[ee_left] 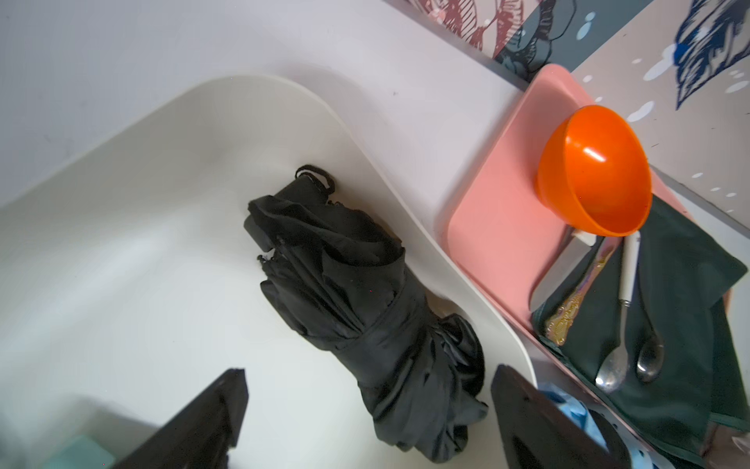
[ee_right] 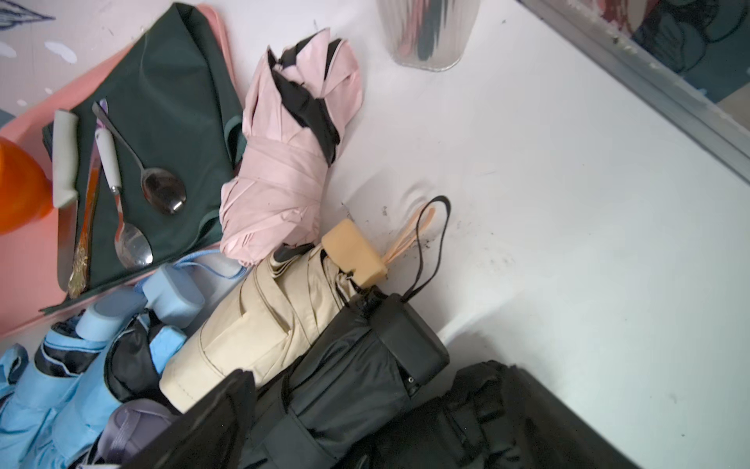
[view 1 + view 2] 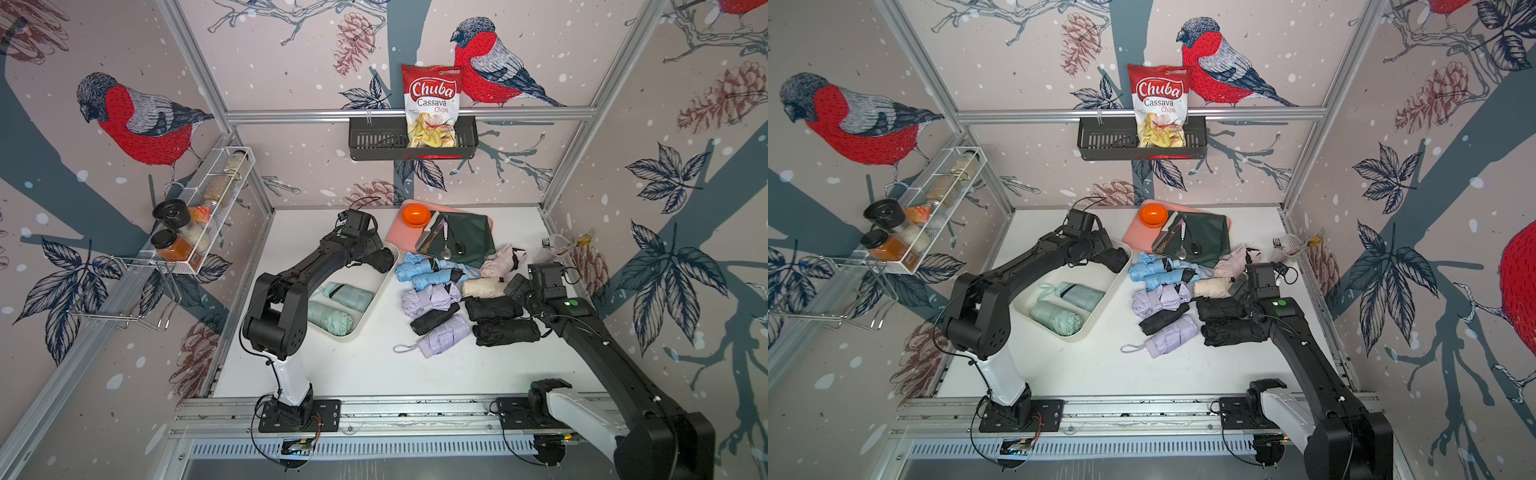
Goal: Put the umbrella into the storage box
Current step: Place the umbrella in the storage box, then pick up the umbrella from the center of the board.
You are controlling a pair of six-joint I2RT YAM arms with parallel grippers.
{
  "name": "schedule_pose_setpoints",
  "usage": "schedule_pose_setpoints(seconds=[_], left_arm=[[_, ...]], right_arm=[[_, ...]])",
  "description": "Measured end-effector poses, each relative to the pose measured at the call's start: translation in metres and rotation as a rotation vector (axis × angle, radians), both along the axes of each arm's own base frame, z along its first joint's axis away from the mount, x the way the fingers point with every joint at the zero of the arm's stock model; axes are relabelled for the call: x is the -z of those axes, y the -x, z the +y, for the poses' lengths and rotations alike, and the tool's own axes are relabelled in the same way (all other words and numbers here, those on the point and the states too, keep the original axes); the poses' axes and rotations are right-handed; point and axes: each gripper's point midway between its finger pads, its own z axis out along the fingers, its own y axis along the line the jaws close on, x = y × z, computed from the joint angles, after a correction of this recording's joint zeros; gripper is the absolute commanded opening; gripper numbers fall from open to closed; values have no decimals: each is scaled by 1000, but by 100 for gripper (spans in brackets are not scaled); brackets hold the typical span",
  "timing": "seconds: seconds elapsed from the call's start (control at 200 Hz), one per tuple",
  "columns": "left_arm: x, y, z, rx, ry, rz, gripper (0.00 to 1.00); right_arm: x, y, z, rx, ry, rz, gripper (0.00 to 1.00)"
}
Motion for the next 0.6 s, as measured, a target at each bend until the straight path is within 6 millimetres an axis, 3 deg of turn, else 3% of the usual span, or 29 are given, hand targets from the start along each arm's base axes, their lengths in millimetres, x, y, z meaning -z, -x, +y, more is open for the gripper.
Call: schedule_pose_setpoints(seconds=[0.125, 0.245, 0.41, 0.6], left_arm=[[-21, 10, -9, 50, -18, -68, 97], [-36, 24, -23, 114, -26, -128, 97], [-37, 36, -18, 122, -33, -178, 97], [-38, 40, -16, 127, -34, -219, 97]], right_arm=[[1, 10, -8, 46, -25, -7, 100], [15, 29, -6, 70, -77, 22, 100], [45, 59, 3, 108, -179, 93, 100], [69, 76, 14, 134, -279, 131, 100]])
